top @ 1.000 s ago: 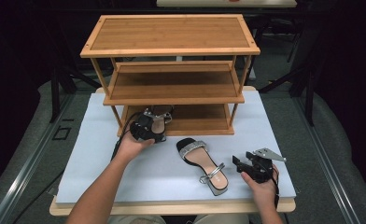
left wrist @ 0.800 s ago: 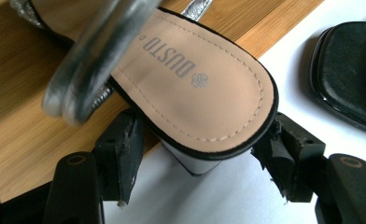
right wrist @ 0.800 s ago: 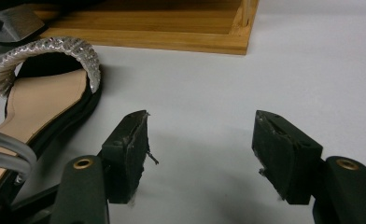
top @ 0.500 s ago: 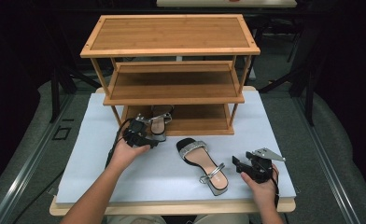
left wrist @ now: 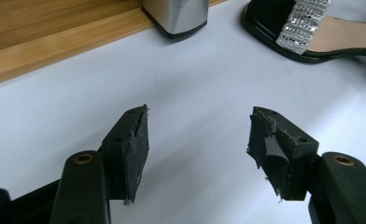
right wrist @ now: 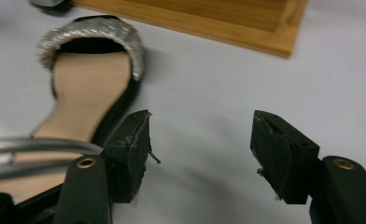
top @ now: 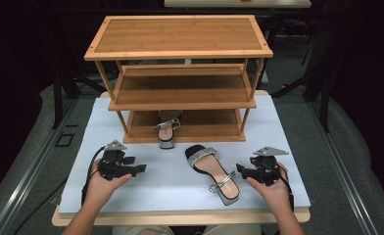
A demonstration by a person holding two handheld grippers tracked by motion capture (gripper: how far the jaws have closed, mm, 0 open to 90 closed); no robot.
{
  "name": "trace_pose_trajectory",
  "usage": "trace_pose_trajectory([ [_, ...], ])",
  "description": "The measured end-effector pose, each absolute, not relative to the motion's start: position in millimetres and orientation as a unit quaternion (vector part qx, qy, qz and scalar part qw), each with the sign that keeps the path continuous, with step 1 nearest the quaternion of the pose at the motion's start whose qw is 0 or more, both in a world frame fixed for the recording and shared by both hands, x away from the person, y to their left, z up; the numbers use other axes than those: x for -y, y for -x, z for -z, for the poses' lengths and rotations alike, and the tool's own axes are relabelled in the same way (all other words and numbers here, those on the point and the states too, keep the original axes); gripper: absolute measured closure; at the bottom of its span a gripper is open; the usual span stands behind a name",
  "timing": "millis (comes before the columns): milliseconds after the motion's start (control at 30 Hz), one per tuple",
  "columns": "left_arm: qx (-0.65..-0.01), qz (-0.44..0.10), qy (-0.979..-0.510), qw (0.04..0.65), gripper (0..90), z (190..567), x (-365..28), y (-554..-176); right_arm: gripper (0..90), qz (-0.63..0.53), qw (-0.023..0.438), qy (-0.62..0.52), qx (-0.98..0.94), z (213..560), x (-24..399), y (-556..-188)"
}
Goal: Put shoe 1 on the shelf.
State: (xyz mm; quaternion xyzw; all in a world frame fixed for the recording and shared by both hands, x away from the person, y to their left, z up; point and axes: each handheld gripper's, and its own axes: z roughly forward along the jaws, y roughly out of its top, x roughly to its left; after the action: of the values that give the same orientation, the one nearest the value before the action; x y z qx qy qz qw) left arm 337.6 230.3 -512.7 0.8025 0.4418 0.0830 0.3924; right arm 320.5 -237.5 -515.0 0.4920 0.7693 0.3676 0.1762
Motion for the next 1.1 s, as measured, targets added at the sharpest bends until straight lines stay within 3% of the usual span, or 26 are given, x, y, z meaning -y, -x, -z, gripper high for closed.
trace_pose_trajectory([
  [67,-0.442,-0.091,-0.8,0.396,38.0,516,-237,-332,35.2,-0.355,0.177,-0.478,-0.783,500,229,-324],
  [267,-0.448,-0.111,-0.798,0.389,38.0,533,-251,-325,33.9,-0.297,0.077,-0.447,-0.84,472,192,-344],
  [533,-0.455,-0.1,-0.795,0.388,38.5,540,-260,-323,30.4,-0.222,0.034,-0.427,-0.876,477,157,-353],
  [700,-0.454,-0.098,-0.796,0.389,38.5,541,-260,-323,27.5,-0.172,0.024,-0.418,-0.892,489,136,-355],
  [900,-0.456,-0.092,-0.796,0.388,38.5,544,-260,-323,23.4,-0.131,0.044,-0.406,-0.903,501,120,-358],
  [1033,-0.456,-0.087,-0.796,0.389,38.5,545,-259,-323,25.1,-0.102,0.047,-0.404,-0.908,507,118,-364],
  [1100,-0.455,-0.087,-0.796,0.388,38.5,545,-259,-323,30.6,-0.094,0.046,-0.403,-0.909,509,119,-366],
])
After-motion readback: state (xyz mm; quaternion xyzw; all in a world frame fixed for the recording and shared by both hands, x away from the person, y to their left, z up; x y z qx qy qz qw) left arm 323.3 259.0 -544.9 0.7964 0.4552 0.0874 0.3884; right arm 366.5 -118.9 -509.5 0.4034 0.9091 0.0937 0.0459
